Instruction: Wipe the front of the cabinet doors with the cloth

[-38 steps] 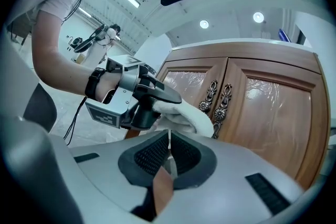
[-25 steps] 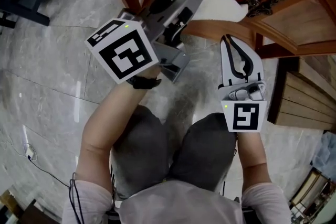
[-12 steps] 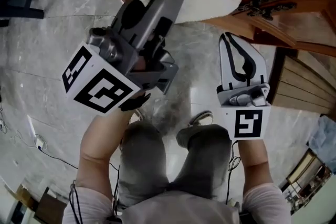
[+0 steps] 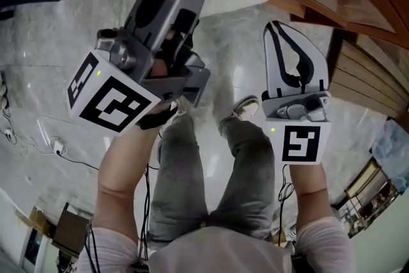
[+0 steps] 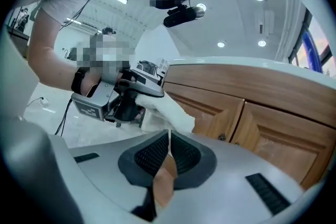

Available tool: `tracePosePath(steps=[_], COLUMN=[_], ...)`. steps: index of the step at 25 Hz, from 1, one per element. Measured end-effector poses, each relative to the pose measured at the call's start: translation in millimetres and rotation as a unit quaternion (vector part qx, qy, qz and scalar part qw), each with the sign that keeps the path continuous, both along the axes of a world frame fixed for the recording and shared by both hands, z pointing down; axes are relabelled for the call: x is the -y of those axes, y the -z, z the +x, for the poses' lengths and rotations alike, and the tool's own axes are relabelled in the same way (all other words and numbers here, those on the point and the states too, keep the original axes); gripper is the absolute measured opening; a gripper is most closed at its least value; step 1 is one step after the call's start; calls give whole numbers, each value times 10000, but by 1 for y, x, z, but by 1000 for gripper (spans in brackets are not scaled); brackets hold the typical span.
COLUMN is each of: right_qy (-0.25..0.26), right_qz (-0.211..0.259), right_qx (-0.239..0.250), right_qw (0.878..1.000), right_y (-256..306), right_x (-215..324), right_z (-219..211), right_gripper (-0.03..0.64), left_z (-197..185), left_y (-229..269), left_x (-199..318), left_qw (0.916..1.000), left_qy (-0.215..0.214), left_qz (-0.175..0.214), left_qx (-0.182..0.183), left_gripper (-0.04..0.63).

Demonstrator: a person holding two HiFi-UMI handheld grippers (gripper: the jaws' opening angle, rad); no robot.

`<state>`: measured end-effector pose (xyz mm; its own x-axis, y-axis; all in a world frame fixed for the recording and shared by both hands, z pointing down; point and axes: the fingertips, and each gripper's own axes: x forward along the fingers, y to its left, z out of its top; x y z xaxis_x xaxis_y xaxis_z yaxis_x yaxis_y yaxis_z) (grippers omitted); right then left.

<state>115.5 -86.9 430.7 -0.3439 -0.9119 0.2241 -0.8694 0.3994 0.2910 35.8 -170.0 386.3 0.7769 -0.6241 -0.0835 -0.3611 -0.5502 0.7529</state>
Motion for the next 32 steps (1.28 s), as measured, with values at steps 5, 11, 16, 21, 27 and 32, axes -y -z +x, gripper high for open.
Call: tracePosePath(steps=[5,11,16,21,27,32], right_qy=[45,113,243,334,386,471], right_qz=[-61,-113,-219,-257,-328,-243], right_qx=[19,137,123,48,-126,-239], right_qw=[10000,9998,9994,9991,9986,9983], right_y=[52,108,151,195,243,293], right_x=[-7,-12,-16,-19,-19,-19], right_z=[-13,-24,-39,-43,-41,-41], right_gripper=[41,41,41,41,41,41], left_z=[-9,-15,-29,-38,-34,-39], left_y=[51,112,158,199,236,287], left_x=[-10,-21,-25,-28,-34,-36], left_qw=[9999,9998,9995,9993,9985,9982], left_qy=[-56,-55,33,140,175,363], left_qz=[-101,-122,-234,-313,-514,-473], left_qx=[27,145,185,170,93,-2], left_gripper=[58,58,57,57,57,57])
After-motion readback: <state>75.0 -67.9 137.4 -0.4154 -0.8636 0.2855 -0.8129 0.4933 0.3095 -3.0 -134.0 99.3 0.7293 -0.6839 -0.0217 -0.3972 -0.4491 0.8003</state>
